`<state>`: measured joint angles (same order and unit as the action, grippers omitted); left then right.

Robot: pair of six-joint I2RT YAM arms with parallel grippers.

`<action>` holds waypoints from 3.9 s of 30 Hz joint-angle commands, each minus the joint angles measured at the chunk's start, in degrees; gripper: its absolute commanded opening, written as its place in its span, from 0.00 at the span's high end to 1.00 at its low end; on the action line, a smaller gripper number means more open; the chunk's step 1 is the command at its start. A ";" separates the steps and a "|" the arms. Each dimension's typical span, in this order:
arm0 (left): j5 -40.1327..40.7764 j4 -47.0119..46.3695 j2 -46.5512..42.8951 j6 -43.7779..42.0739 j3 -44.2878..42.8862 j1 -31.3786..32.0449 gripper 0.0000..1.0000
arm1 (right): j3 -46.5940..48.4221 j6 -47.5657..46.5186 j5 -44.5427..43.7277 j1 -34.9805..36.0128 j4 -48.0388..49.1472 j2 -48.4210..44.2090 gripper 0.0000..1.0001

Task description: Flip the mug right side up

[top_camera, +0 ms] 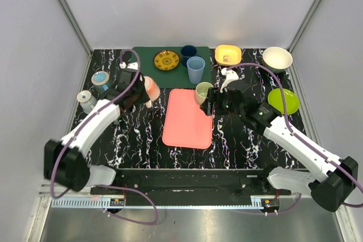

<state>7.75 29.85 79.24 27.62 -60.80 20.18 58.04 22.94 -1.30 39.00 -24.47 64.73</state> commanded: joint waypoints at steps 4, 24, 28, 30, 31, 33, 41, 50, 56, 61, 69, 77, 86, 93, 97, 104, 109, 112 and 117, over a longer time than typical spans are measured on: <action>-15.55 -18.36 -21.90 9.54 7.51 1.26 1.00 | -3.10 7.02 16.36 0.37 12.05 -4.60 0.27; -33.94 -68.34 -37.14 43.93 29.24 4.07 1.00 | -14.01 40.08 37.86 0.46 66.57 6.89 0.25; -34.03 -66.85 -37.41 42.79 28.98 4.86 1.00 | -11.38 39.55 38.56 0.37 67.00 8.57 0.25; -34.03 -66.41 -37.41 42.43 29.07 5.21 1.00 | -9.79 39.73 38.92 0.46 67.18 9.62 0.25; -33.85 -66.23 -37.41 42.08 29.15 5.30 1.00 | -9.35 39.73 39.61 0.46 67.62 9.97 0.25; -33.85 -65.88 -37.49 41.82 29.50 5.48 1.00 | -8.12 39.82 39.97 0.46 67.62 10.68 0.25; -34.38 -65.88 -37.41 41.38 30.30 6.62 1.00 | -6.27 40.60 40.24 0.37 67.35 13.84 0.38; -34.91 -65.88 -37.23 40.85 30.73 8.55 1.00 | -4.78 44.47 39.89 0.46 74.12 17.80 0.73; -33.59 -61.51 -38.98 40.06 31.00 8.56 1.00 | -4.34 45.71 41.99 0.46 77.11 18.94 1.00; -30.35 -53.50 -40.83 35.15 29.77 8.47 0.55 | -2.94 34.68 41.21 0.46 61.54 13.59 1.00; -16.90 -27.15 -47.24 23.29 23.62 8.12 0.27 | 8.57 11.53 25.42 0.37 16.91 7.60 1.00; 3.23 -0.69 -49.89 17.91 19.13 8.12 0.27 | 19.21 -4.03 -1.57 2.83 -3.92 16.99 1.00; 4.20 1.35 -52.87 17.74 22.21 8.12 0.31 | 24.13 -6.15 -11.79 6.35 -5.07 30.96 1.00; 4.29 2.23 -53.40 16.94 22.65 8.20 0.31 | 29.05 -6.50 -14.08 6.44 -4.18 39.94 1.00; 4.56 2.15 -53.40 16.77 23.09 8.12 0.31 | 32.13 -7.55 -15.48 6.44 -5.06 45.39 1.00; 5.26 2.06 -52.70 15.80 23.18 8.12 0.31 | 36.70 -8.35 -17.68 6.35 -6.29 51.28 1.00; 5.43 2.15 -51.91 15.19 23.18 8.12 0.31 | 38.37 -8.61 -19.88 6.26 -7.79 53.66 1.00; 5.87 2.15 -51.73 14.92 23.18 8.12 0.30 | 39.34 -8.70 -19.97 5.91 -8.66 54.71 1.00; 6.57 2.67 -51.03 14.40 22.83 8.12 0.29 | 38.73 -8.00 -18.83 5.64 -8.84 52.53 0.56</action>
<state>12.21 33.39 27.51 43.42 -37.76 28.40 94.50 14.79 -18.11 44.97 -34.79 119.98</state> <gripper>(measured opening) 0.704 0.272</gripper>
